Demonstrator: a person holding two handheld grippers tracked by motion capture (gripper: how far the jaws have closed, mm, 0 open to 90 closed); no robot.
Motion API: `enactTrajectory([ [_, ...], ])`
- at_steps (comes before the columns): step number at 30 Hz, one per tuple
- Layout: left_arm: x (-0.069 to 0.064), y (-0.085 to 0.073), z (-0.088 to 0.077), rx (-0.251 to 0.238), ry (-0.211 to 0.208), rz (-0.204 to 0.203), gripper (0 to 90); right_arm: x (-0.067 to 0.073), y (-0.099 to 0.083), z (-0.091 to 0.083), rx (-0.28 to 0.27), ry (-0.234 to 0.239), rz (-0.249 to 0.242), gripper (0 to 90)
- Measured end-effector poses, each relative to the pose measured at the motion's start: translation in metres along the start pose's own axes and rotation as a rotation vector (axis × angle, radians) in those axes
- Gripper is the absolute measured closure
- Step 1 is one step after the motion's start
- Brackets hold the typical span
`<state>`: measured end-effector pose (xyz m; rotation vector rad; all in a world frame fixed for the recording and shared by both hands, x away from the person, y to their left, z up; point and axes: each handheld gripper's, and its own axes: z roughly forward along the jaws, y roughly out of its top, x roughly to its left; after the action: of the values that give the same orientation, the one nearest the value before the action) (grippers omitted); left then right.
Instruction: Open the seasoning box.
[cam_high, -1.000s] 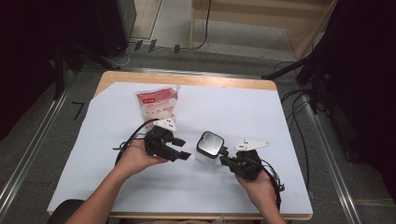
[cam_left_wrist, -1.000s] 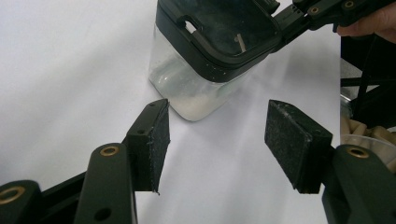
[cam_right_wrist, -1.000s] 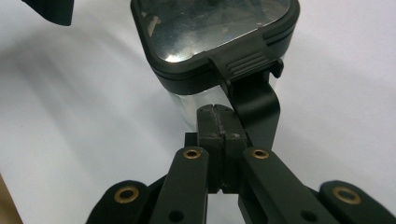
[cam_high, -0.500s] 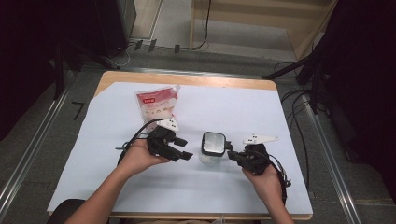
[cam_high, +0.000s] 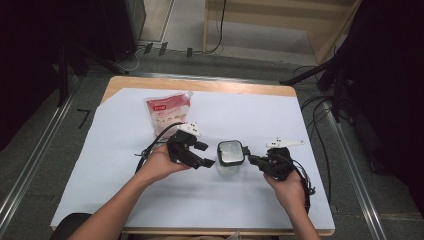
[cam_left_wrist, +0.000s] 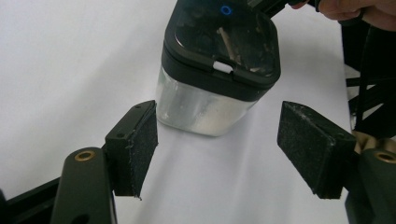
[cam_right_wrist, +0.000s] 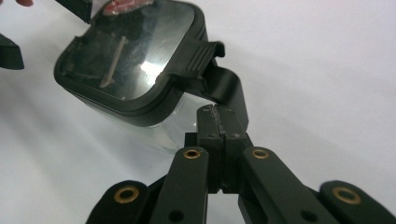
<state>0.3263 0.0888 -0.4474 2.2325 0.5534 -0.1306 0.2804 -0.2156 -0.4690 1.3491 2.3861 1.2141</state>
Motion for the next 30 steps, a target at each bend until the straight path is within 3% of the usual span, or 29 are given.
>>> enactTrajectory([
  [5,0.002,0.009,0.001,-0.001,-0.017,0.027,23.0,-0.006,0.003,-0.009,-0.036,-0.024,0.003,90.0],
  [9,0.003,0.014,0.008,0.011,-0.003,0.050,18.9,-0.014,0.007,-0.007,-0.035,-0.031,0.015,90.0],
  [14,0.003,0.020,0.017,0.015,-0.016,0.080,15.9,-0.022,0.012,0.002,-0.012,-0.024,0.018,90.0],
  [23,0.003,0.020,0.030,0.009,-0.041,0.064,13.6,-0.024,0.016,0.012,0.011,-0.008,0.002,90.0],
  [30,0.000,0.019,0.040,0.025,-0.010,0.086,13.7,-0.020,0.015,0.014,0.017,-0.013,-0.004,90.0],
])
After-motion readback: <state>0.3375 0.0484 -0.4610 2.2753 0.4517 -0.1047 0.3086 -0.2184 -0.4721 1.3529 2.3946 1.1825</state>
